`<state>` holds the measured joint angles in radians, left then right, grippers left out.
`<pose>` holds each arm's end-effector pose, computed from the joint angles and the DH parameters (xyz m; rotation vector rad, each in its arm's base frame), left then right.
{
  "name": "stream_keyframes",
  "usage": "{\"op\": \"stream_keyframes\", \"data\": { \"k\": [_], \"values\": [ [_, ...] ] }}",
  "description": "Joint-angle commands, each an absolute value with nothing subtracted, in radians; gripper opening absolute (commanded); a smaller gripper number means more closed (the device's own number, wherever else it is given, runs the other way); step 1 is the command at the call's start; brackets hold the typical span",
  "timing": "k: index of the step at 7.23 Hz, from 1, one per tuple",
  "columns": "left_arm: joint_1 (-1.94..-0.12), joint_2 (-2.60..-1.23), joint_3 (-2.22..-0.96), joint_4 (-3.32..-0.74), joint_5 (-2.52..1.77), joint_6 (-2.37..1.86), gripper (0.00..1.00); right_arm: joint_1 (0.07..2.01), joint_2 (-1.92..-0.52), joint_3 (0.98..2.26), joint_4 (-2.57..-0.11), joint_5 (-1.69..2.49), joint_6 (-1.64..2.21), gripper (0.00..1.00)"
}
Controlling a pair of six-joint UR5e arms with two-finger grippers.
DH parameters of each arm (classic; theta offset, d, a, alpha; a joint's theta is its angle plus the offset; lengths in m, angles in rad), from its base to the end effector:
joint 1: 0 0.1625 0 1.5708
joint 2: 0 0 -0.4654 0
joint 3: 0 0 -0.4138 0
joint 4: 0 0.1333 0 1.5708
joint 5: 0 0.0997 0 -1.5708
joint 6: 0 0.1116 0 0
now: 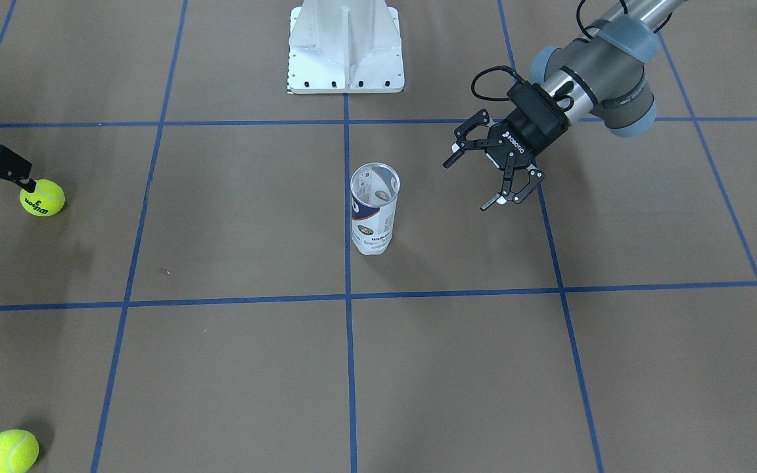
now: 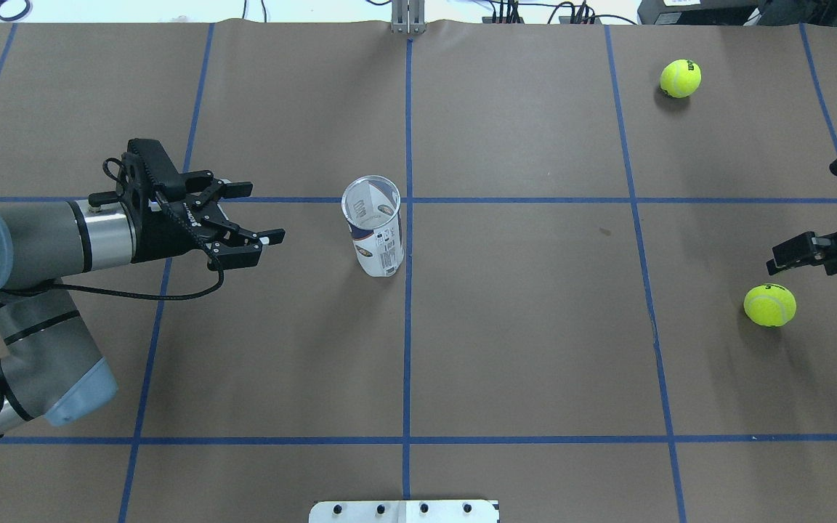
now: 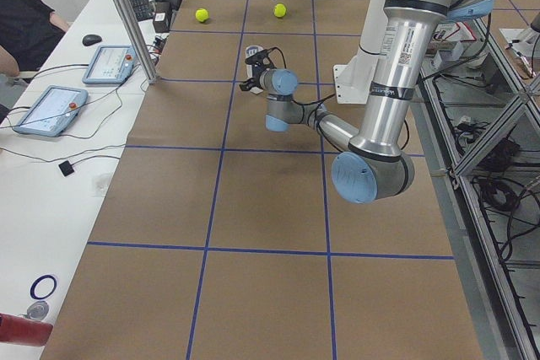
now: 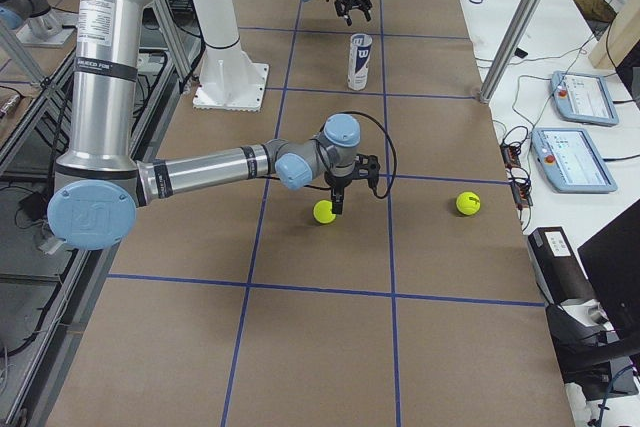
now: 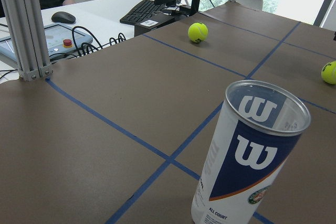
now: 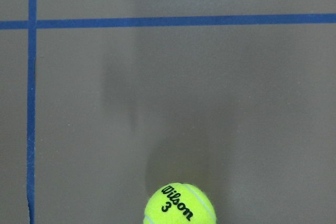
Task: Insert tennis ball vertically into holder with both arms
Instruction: 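Reach the right gripper down to the nearer yellow tennis ball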
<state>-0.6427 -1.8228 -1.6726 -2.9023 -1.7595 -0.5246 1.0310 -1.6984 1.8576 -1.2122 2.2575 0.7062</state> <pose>0.4143 -0.4506 0.3583 1.1745 1.2351 0.4609 -0.1924 -0.4428 0.5842 0.0122 -0.8339 -0.0211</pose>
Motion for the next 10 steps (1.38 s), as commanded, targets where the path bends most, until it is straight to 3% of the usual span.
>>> {"op": "stream_keyframes", "data": {
  "k": [1, 10],
  "values": [
    [-0.643, -1.818, -1.672, -2.904, -1.759, -0.525, 0.99, 0.977, -1.695, 1.850, -1.197, 2.223, 0.718, 0.99],
    [-0.643, -1.824, -1.671, -2.904, -1.759, -0.525, 0.99, 0.911, -1.661, 1.746, -1.197, 2.169, 0.703, 0.99]
  ]
}}
